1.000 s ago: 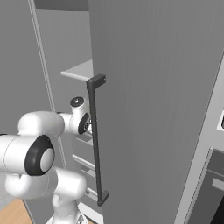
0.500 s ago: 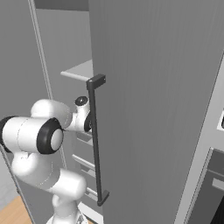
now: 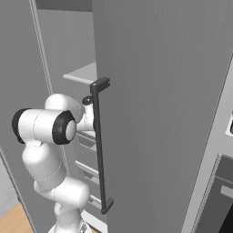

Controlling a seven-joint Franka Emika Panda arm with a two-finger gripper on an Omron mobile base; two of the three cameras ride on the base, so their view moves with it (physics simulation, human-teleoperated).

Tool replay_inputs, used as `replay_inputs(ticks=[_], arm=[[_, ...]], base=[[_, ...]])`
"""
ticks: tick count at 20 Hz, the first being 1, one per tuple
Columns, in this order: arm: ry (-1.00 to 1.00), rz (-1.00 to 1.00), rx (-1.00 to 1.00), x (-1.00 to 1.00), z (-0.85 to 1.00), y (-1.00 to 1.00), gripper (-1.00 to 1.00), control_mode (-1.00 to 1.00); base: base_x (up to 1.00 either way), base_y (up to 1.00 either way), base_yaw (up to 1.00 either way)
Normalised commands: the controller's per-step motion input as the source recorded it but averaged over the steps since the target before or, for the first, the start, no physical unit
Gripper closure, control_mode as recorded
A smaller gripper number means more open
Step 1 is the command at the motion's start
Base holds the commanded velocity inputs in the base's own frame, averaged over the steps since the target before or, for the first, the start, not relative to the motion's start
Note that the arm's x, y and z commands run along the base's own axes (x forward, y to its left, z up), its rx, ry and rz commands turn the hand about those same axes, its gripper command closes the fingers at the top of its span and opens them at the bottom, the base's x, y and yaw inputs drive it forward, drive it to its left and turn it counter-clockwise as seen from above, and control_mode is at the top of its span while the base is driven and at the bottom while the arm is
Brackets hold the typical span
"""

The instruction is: Take the meat container that has the fish and place it on the second highest rack of the freezer. Then take the vegetable container that has the mushroom and garlic and place it on the highest rack of the freezer.

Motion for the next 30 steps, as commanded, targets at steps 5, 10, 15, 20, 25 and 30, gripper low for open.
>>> replay_inputs(ticks=[5, 10, 15, 20, 25, 30], arm=[[0.00, -0.03, 0.00, 0.11, -0.40, 0.28, -1.00, -1.00], [-0.07, -0.06, -0.01, 0.04, 0.07, 0.51, -1.00, -1.00], [-0.24, 0.00, 0.00, -0.33, 0.41, 0.12, -1.00, -1.00], [-0.08, 0.00, 0.00, -0.69, 0.06, 0.01, -1.00, -1.00], [-0.15, 0.00, 0.05, -0.83, 0.64, -0.02, -1.00, -1.00], [0.00, 0.00, 0.06, -1.00, 0.67, -0.04, -1.00, -1.00]], base=[[0.00, 0.00, 0.00], [0.00, 0.00, 0.00], [0.00, 0.00, 0.00], [0.00, 0.00, 0.00], [0.00, 0.00, 0.00], [0.00, 0.00, 0.00]])
